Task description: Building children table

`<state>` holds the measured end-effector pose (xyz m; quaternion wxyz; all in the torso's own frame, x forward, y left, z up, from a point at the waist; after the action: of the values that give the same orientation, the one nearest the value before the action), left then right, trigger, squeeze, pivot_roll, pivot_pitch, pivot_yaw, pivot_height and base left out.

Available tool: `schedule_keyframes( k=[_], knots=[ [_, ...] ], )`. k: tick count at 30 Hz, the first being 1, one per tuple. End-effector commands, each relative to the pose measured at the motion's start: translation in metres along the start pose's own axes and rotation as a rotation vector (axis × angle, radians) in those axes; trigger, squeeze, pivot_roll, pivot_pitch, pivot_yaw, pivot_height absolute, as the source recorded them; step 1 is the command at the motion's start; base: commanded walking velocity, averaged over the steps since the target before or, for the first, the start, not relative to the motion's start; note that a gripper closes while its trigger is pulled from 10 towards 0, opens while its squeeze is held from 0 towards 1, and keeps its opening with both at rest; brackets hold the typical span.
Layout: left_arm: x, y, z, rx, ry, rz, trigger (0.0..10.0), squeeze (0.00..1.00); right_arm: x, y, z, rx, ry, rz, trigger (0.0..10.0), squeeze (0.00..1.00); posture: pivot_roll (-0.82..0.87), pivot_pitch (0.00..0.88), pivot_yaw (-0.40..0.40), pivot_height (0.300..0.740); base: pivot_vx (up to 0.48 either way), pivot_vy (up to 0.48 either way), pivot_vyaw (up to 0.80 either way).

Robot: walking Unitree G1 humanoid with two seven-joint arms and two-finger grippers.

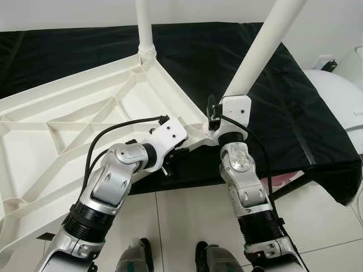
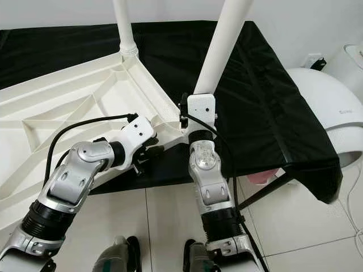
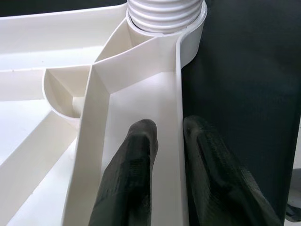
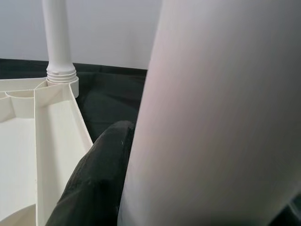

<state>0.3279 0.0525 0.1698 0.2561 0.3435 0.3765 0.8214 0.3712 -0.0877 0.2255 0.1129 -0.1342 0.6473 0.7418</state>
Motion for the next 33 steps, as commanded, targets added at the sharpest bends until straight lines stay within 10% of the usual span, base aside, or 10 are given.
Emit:
schedule_keyframes(
  k=[1,33],
  knots=[
    [0.001,-0.003,0.009,-0.003,0.068,0.017,10.0,0.00,0.000,-0.008,-0.018,0.016,-0.051,0.034,10.0,0.00,-0.10,0.190,-0.023,0.740,0.000,0.000,0.00],
    [0.001,-0.002,0.007,0.002,0.066,0.014,10.0,0.00,-0.014,0.017,-0.014,-0.089,0.159,-0.030,10.0,0.00,-0.11,0.187,-0.030,0.740,0.000,0.000,0.00]
  ],
)
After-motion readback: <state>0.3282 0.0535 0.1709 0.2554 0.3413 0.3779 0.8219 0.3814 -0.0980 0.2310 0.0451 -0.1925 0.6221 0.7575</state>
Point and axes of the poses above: a point about 5 cm out from each wrist's last joint towards the gripper, its own x axis pointing back from the gripper into the wrist, its own y axis along the axis of the wrist's last joint, z = x × y, the point moved 5 cm from there along -x, pointing out of the wrist towards the gripper, and after that the axes turned 8 degrees about -x, right-handed, at the moved point
